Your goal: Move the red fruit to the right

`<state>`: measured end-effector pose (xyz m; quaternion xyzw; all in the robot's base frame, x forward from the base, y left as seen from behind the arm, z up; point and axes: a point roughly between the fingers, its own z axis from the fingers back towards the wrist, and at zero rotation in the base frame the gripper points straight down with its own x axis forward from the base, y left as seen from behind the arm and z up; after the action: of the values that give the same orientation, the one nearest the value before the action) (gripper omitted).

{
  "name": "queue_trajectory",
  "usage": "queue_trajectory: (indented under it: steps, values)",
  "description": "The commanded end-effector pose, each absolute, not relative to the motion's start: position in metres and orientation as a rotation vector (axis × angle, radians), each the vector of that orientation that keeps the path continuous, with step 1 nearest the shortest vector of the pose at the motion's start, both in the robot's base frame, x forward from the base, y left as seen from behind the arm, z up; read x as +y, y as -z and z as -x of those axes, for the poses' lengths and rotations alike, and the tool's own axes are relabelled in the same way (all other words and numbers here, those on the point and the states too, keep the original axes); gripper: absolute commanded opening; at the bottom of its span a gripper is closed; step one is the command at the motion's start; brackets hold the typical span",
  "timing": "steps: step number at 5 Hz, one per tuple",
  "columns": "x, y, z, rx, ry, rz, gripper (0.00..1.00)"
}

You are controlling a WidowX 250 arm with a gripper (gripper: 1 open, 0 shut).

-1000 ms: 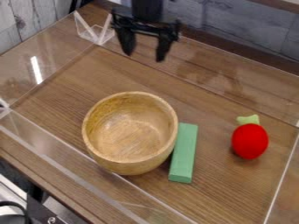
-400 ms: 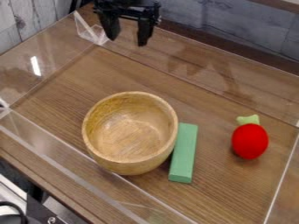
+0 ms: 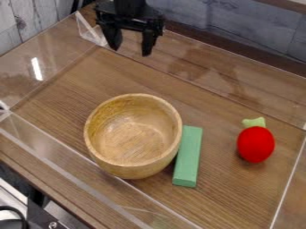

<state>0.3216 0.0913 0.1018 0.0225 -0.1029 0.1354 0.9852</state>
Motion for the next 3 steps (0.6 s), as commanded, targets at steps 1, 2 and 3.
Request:
queue_trajectory:
  steps: [1, 2, 3]
  values:
    - [0.0889, -0.1211, -0.3247, -0.290, -0.201, -0.049, 1.00]
    - [0.0886, -0.1232, -0.3229, -0.306, -0.135, -0.041, 1.00]
    - [0.0874, -0.1293, -0.3316, -0.321, -0.236, -0.066, 1.00]
